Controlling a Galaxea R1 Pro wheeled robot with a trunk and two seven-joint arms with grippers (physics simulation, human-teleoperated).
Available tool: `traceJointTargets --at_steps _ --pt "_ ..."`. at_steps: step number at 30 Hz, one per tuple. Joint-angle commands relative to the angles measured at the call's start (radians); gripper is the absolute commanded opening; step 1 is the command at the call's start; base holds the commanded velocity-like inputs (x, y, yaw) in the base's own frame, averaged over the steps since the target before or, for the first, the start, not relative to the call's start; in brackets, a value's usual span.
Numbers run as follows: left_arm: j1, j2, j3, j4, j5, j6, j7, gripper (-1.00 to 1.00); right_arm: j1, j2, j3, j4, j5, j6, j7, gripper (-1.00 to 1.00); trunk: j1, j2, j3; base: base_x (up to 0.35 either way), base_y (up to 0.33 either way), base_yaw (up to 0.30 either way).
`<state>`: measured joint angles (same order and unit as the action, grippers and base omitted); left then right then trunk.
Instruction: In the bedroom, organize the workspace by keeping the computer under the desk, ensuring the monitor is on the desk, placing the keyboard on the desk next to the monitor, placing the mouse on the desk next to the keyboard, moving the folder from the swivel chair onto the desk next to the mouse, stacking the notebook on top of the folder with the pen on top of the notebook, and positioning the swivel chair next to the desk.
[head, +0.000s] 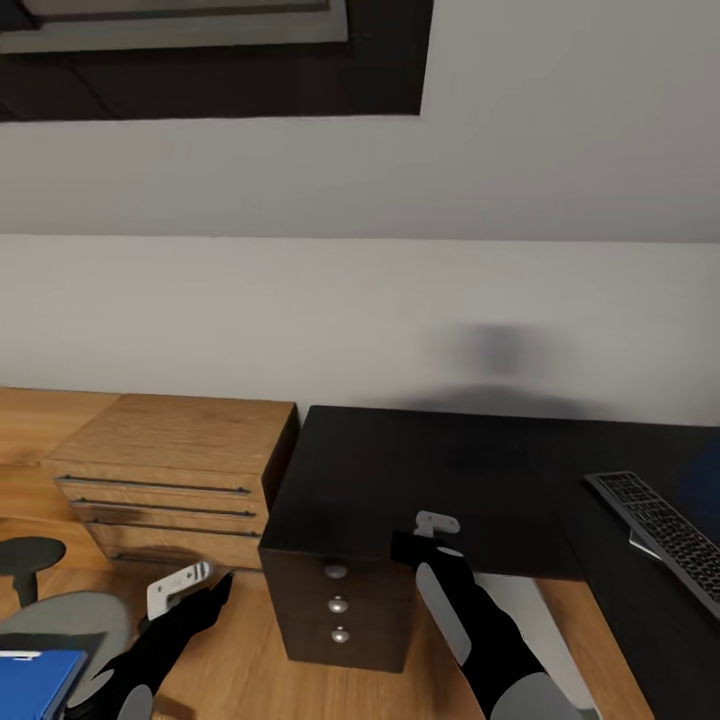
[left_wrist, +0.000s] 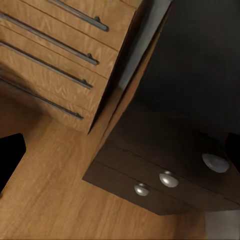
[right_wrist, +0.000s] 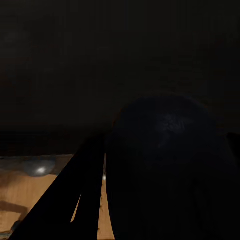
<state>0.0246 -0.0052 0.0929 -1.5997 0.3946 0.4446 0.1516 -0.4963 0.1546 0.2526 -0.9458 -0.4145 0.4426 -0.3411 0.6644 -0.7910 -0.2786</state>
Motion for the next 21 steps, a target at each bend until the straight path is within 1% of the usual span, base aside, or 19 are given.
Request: traceJointTargets --at_steps 1,3,6,9,10,11,13,14,16,21 --pt "0.000 -0.001 -0.002 -0.002 0.010 0.005 0.006 1.00 -0.001 0.000 0.003 -0.001 -0.012 0.001 -0.006 -1.00 0.000 -0.001 -0.001 0.003 0.000 0.277" --pt "0.000 0.002 -0.017 0.000 0.010 0.005 0.006 1.00 -0.001 0.000 0.004 -0.001 -0.012 0.001 -0.006 -1.00 0.000 -0.001 -0.001 0.113 0.000 0.277" --pt "0.000 0.002 -0.019 0.000 0.010 0.005 0.006 1.00 -0.001 0.000 0.005 0.000 -0.012 0.002 -0.005 -1.00 0.000 -0.001 -0.001 0.274 0.000 0.278" --pt "0.000 0.002 -0.020 0.001 0.011 0.005 0.006 1.00 -0.001 0.001 0.019 0.003 -0.012 0.002 -0.005 -1.00 0.000 -0.001 -0.001 0.318 0.000 0.278" --pt "0.000 0.002 -0.020 0.001 0.011 0.005 0.006 1.00 -0.001 0.001 0.046 0.003 -0.013 0.002 -0.005 -1.00 0.000 -0.001 -0.002 0.320 0.000 0.277" --pt "0.000 0.002 -0.019 0.002 0.012 0.005 0.006 1.00 -0.001 0.000 0.094 0.004 -0.013 0.001 -0.005 -1.00 0.000 -0.001 -0.002 0.260 -0.014 0.276" --pt "0.000 0.002 -0.019 0.002 0.013 0.006 0.006 1.00 -0.001 0.001 0.117 0.004 -0.013 0.001 -0.005 -1.00 0.000 -0.001 -0.003 0.237 -0.033 0.275" --pt "0.000 0.002 -0.018 0.003 0.014 0.006 0.006 1.00 -0.001 0.001 0.155 0.005 -0.013 0.001 -0.005 -1.00 0.000 -0.001 -0.004 0.169 -0.061 0.275" --pt "0.000 0.001 -0.018 0.003 0.014 0.006 0.007 1.00 -0.001 0.002 0.177 0.008 -0.013 0.001 -0.003 -1.00 0.000 -0.001 -0.005 0.092 -0.039 0.275" --pt "0.000 0.001 -0.018 0.003 0.014 0.005 0.007 1.00 -0.001 0.004 0.204 0.028 -0.013 0.000 0.000 -1.00 0.000 -0.001 -0.008 0.024 -0.010 0.274"
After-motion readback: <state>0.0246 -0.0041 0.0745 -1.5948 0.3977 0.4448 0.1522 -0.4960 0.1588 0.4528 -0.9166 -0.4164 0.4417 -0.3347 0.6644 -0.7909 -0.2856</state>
